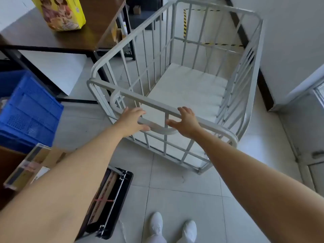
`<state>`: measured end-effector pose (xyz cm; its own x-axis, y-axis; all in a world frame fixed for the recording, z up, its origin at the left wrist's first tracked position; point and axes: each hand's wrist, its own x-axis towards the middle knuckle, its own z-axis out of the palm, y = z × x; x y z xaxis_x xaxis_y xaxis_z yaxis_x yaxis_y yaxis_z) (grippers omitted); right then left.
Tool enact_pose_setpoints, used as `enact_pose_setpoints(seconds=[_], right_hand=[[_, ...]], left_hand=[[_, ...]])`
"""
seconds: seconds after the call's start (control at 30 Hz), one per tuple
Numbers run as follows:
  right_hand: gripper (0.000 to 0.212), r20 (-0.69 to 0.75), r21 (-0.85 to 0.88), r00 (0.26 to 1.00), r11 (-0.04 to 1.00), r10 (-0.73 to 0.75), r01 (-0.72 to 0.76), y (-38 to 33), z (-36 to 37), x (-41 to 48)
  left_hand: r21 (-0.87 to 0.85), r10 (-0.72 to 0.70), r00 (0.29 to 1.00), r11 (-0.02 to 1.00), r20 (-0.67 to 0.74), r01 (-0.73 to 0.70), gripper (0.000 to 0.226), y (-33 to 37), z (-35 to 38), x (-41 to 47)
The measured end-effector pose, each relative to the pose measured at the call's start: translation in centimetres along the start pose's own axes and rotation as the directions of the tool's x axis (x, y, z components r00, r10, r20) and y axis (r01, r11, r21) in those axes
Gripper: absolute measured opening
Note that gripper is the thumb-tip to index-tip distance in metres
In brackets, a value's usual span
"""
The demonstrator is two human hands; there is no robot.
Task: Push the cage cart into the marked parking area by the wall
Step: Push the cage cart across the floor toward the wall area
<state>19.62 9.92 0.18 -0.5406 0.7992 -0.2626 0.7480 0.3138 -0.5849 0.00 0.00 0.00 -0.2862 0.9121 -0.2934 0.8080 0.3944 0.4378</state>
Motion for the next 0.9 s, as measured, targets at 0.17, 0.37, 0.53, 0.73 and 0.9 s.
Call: enact_pose_setpoints(seconds=[0.17,0.37,0.53,0.73,0.9], right_hand=[[0.093,0.036,-0.157,0.994,0.983,0.101,-0.095,1.0,2.3,1.3],[0.101,0.018,-0.181,0.985,0.969,0.172,-0.166,2.6,2.8,3.1],[0.101,0.029,-0.214,0.983,0.962,0.181,-0.171,3.7,2.4,4.1],[0.106,0.095,-0.282,0.981,0.950,0.170,-0.137,3.7,1.2,4.5],[0.102,0.099,-0.273,0.972,0.945,0.213,-0.180,3.7,0.9,5.6]], left_hand=[[-0.078,-0.029,1.000,0.997,0.005,0.029,0.051,-1.8,0.9,1.3],[-0.089,0.002,0.996,0.996,-0.084,-0.009,0.025,-1.2,2.3,3.1],[-0.049,-0.010,1.000,0.999,-0.027,0.009,0.017,-1.2,1.5,4.4],[-0.005,-0.020,1.000,1.000,-0.016,0.020,0.014,-0.7,1.0,5.4],[0.075,-0.015,1.000,0.997,-0.025,0.017,0.015,0.7,1.2,6.7]])
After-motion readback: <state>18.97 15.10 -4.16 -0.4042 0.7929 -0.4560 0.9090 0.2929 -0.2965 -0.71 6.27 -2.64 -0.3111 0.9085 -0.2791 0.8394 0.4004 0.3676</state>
